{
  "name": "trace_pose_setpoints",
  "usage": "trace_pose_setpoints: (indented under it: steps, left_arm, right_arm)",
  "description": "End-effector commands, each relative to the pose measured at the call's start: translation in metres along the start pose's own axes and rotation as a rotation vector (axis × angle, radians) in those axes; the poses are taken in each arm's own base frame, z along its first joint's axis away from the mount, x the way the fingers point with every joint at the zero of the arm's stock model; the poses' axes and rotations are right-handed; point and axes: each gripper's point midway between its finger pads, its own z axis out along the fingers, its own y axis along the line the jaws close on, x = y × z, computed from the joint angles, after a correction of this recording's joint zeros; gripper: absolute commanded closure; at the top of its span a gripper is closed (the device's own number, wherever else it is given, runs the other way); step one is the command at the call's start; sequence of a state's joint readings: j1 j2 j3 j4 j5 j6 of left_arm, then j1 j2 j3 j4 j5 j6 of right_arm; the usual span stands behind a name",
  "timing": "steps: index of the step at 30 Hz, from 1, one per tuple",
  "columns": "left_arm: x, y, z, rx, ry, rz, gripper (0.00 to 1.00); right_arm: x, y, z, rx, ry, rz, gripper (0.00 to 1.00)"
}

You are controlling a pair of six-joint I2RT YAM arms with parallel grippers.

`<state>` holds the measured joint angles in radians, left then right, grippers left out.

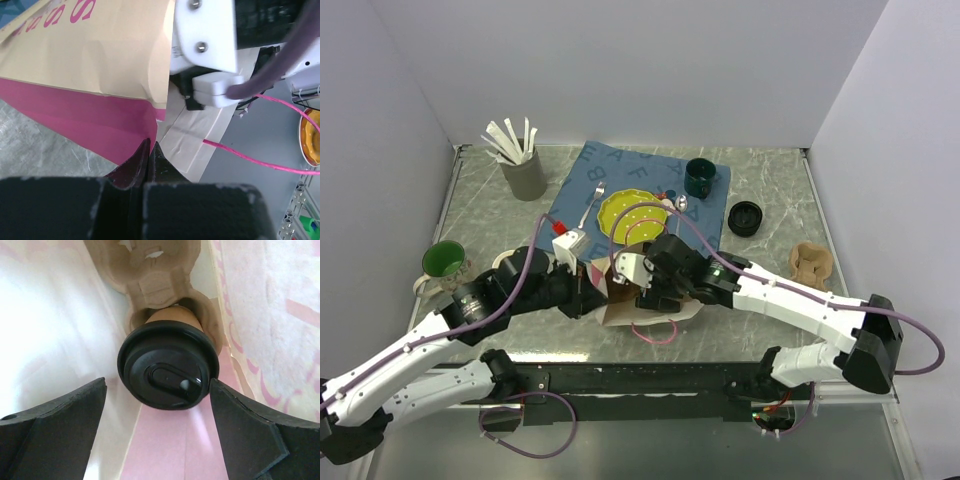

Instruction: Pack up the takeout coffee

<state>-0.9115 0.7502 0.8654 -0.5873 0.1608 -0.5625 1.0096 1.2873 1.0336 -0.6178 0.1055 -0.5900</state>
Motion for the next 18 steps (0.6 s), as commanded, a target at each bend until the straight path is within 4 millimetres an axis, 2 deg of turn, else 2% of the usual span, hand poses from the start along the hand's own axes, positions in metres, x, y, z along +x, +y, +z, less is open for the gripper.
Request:
trace_pose_setpoints:
  steps: [1, 6, 15, 18]
  left_arm:
    - [-0.016, -0.018, -0.007, 0.055, -0.026, -0.004, 0.99]
    - [-0.021, -0.025, -0.008, 0.075, -0.028, -0.019, 0.99]
    - [-0.025, -0.033, -0.009, 0.087, -0.005, -0.052, 0.99]
    - [-0.022, -0.033, -0.007, 0.081, 0.027, -0.066, 0.99]
  right_arm:
    - [-0.011, -0.002, -0.034, -0.024, -0.044, 0.068, 0.08]
    - [-0.011, -0.002, -0.048, -0.032, -0.044, 0.086, 0.08]
    - [-0.027, -0.008, -0.080, -0.048, -0.102, 0.097, 0.10]
    - [-0.027, -0.008, -0.087, -0.054, -0.100, 0.107, 0.11]
